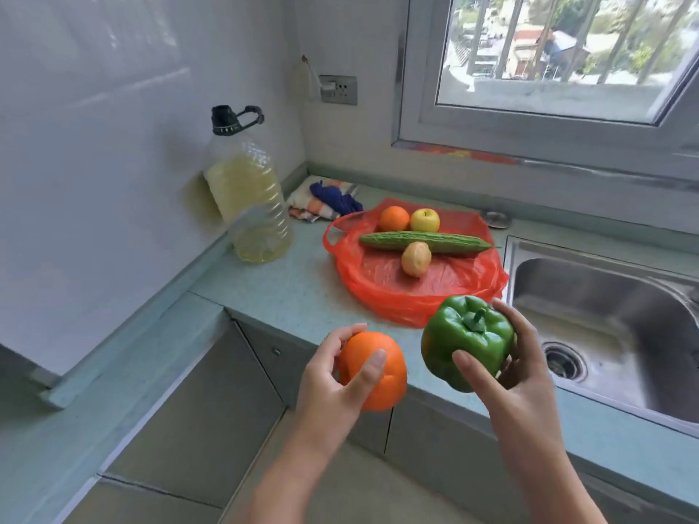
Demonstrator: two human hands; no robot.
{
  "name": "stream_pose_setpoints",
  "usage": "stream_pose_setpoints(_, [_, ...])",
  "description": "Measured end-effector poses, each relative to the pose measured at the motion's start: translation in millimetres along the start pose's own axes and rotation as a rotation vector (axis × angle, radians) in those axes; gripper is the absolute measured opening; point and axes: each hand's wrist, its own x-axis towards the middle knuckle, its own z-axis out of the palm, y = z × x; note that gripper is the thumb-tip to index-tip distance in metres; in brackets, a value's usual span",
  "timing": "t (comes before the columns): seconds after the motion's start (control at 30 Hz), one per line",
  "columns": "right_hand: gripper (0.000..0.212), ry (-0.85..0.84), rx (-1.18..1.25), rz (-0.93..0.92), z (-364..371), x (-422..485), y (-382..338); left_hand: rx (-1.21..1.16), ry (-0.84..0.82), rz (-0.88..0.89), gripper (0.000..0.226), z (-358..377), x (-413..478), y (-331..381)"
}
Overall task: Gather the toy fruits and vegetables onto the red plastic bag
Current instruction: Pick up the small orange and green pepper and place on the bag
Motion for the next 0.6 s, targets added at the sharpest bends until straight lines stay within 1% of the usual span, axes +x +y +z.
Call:
stream_pose_setpoints(0.1, [0.062, 0.032, -0.019, 0.021, -1, 23, 7, 0.018, -0.017, -0.011, 0.052, 5, 27, -8])
stream_pose_setpoints(0.3, [0.066, 0.129, -0.044, 0.083, 6, 62, 34, 0.044, -0.082, -0.036, 0.051, 10, 93, -30])
stream_pose_setpoints(0.43, [0.063, 0.226, -0.056, 0.118, 26, 102, 53, 0.084, -0.202, -0.049, 0.054, 7, 153, -44])
stream_pose_setpoints(0.53, [0.068, 0.283, -0.076, 0.133, 49, 138, 62, 0.132, -0.295, -0.034, 0.053, 1, 205, -51])
stream_pose_setpoints(0.6, [0.070, 0.325, -0.051, 0.149, 66, 162, 69, 0.155, -0.319, -0.016, 0.051, 0, 239, -56])
